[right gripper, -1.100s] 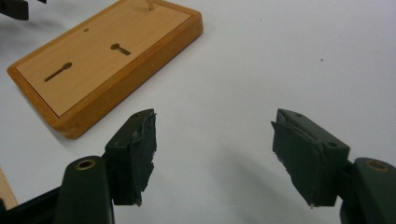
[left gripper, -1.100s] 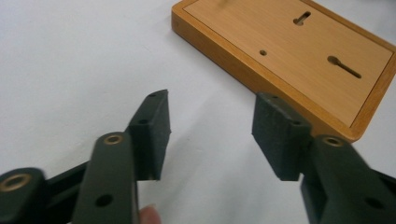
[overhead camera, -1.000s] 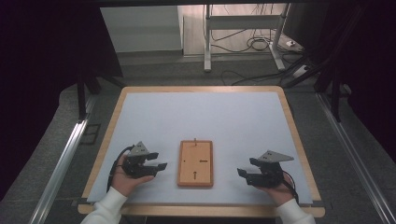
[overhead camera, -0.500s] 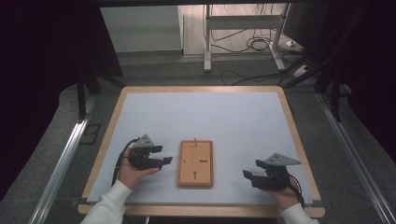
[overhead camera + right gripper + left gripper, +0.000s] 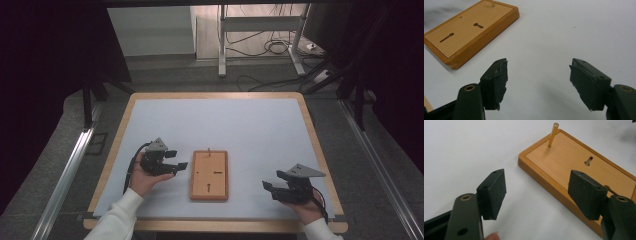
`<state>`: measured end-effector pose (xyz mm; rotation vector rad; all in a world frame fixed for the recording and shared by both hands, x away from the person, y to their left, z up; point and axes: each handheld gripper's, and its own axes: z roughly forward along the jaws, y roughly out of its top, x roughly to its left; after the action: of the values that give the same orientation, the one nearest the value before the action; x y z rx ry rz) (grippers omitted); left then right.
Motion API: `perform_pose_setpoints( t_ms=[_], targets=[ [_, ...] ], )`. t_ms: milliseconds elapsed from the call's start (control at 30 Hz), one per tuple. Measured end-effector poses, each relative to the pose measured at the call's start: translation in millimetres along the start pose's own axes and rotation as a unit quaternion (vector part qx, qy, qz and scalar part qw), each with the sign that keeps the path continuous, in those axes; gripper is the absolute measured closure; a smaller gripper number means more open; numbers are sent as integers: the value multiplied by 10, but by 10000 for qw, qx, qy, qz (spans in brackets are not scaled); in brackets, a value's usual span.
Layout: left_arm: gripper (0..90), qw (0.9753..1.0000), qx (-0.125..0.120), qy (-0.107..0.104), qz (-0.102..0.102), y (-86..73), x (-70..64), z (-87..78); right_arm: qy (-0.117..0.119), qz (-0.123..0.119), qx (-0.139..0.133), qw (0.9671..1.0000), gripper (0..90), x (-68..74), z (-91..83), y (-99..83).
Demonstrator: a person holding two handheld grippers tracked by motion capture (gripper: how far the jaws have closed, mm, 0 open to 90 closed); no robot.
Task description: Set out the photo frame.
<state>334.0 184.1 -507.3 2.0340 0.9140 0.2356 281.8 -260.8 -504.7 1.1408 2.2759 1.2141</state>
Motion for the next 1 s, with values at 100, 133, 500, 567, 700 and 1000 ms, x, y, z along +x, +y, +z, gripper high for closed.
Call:
perform_pose_setpoints(
  t_ms=[100, 133, 500, 567, 700, 1000],
  targets=[
    [295, 10000, -10, 4, 23, 26, 16, 13, 21, -29, 20, 10000, 305, -5, 19, 1],
    [292, 10000, -4, 3, 50, 33, 22, 17, 24, -24, 28, 10000, 305, -11, 31, 7],
    [270, 9997, -21, -94, 215, 161, 38, 144, 79, -15, 75, 9999, 304, -24, 116, 44],
    [270, 9997, -12, -126, 206, 210, 25, 178, 92, -30, 72, 9999, 302, -20, 114, 44],
    [270, 9994, -13, -209, 281, 269, 4, 225, 120, -29, 53, 9999, 302, -26, 108, 45],
    [327, 9978, 95, -454, 482, 420, -82, 507, 120, -56, 71, 9999, 302, -39, 116, 43]
  ],
)
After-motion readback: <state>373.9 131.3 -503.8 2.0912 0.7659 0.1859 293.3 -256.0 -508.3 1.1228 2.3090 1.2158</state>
